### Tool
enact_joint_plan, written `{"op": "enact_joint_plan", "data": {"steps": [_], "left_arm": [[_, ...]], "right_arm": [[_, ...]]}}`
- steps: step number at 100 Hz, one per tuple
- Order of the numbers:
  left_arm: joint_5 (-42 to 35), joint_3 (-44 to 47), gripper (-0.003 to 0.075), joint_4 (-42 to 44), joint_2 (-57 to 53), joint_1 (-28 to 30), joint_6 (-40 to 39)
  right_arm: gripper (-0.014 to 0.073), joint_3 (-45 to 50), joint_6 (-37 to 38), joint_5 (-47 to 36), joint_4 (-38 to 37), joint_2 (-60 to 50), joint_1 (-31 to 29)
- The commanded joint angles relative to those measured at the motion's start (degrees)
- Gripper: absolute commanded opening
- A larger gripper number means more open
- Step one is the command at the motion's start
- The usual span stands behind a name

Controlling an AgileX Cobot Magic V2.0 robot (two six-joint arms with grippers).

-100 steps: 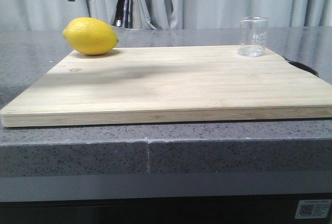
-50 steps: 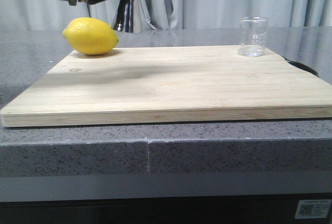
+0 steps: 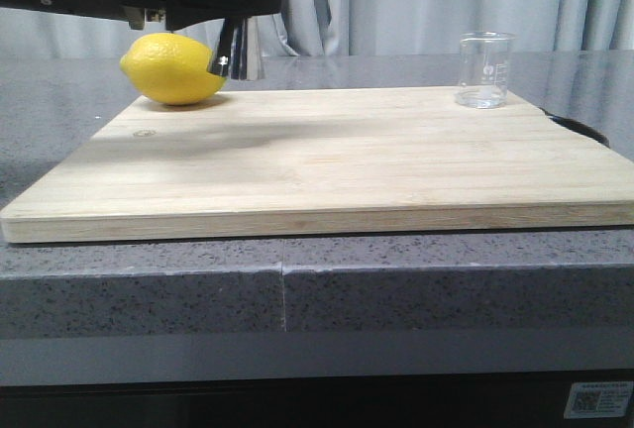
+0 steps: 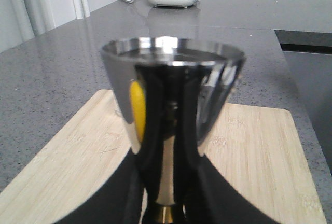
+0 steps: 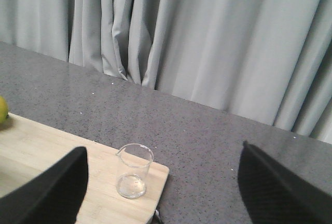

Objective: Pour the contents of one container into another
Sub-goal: 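Lower the held steel jigger onto the board beside the lemon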

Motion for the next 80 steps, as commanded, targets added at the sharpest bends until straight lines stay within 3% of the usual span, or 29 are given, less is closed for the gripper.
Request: {"op": "enact_joint_plan", "data": {"steps": [1,80], "left_arm": [[6.6,-1.7,-0.0019,-5.8,-1.9,0.4,0.1],[6.6,-1.7,-0.0019,-5.8,2.2,0.4,0.8]], "right_arm": [[0.0532,-1.6,0.1,0.8,1.4,-0.3,-0.3],[0.0532,-1.6,0.1,0.7,1.4,-0.3,-0.3]]}}
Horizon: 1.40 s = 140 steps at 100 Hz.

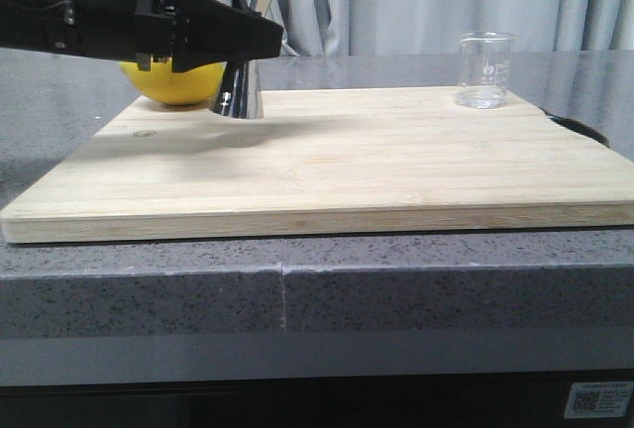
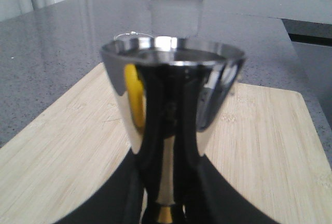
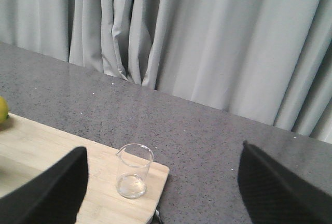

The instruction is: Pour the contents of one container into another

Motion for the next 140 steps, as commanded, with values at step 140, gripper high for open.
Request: {"op": "enact_joint_plan", "data": {"steps": [140], "left_arm": [[6.7,-1.7,-0.0018,-5.4,-0.1,0.2,0.6]], "right_arm": [[0.0532,-1.6,0.1,0.1,1.4,-0.1,-0.3]]}}
